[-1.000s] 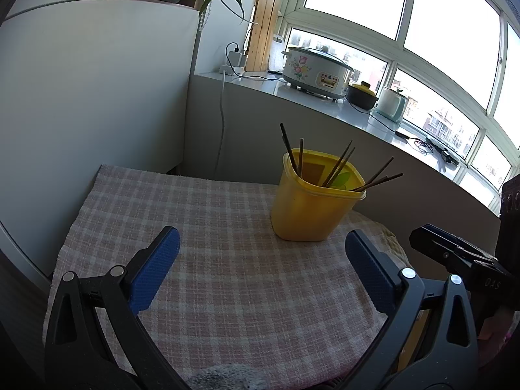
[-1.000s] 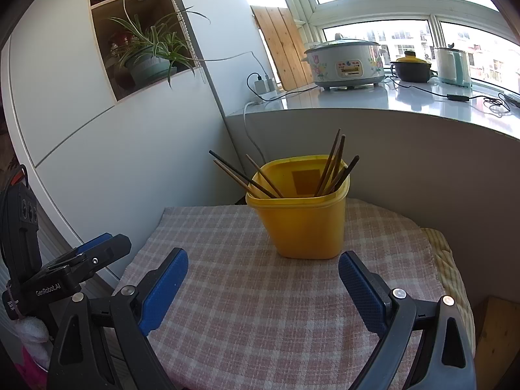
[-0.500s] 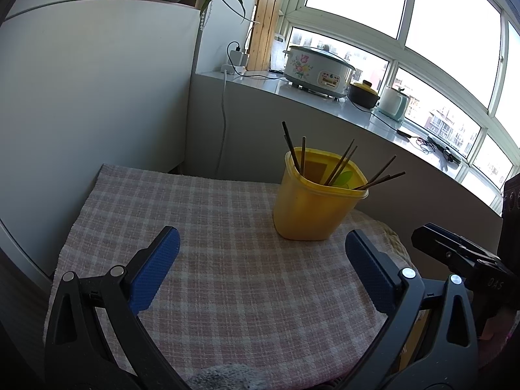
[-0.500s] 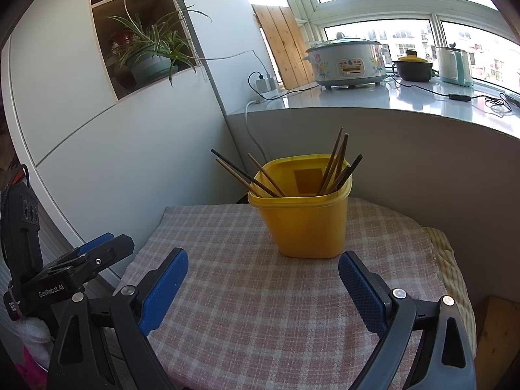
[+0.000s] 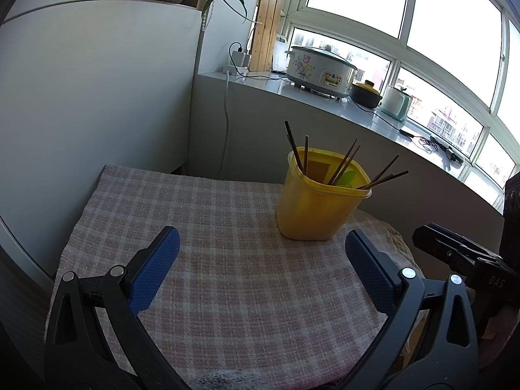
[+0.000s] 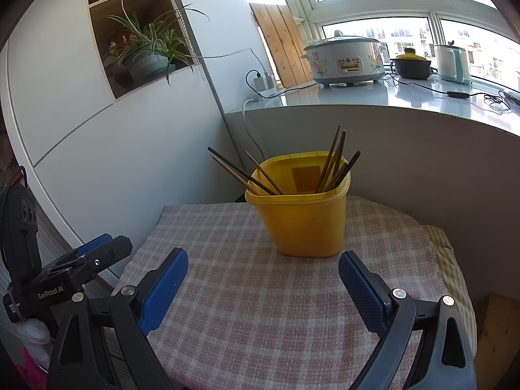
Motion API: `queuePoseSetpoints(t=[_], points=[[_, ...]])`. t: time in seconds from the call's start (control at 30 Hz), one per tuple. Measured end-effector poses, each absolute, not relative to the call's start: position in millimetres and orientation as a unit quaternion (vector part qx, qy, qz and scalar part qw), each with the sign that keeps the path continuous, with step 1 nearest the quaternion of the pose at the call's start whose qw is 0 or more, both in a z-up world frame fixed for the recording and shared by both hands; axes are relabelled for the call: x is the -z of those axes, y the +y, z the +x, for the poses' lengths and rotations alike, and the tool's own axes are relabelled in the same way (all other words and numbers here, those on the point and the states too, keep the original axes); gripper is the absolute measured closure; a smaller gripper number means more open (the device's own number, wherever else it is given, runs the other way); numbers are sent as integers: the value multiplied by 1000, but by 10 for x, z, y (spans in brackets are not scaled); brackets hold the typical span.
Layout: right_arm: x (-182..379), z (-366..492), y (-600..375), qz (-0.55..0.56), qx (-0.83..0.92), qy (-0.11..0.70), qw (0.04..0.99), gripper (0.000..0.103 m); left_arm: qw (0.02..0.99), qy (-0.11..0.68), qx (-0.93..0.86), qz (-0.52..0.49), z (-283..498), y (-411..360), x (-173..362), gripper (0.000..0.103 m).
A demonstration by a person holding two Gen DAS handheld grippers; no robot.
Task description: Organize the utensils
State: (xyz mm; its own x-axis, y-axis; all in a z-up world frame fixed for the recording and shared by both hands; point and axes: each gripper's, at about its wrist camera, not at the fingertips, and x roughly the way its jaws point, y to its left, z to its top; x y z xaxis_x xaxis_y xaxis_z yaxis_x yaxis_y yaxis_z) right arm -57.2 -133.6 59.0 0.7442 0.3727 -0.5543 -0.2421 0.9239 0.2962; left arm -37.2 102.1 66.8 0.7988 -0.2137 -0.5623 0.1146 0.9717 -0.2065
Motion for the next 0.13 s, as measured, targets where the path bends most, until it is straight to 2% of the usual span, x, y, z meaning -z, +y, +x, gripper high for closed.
queuePoseSetpoints(t=[0.13], points=[[-561,-555,-1345,103,-162,319,928,8,945,305,87,-79,-371,1013,-666,0]])
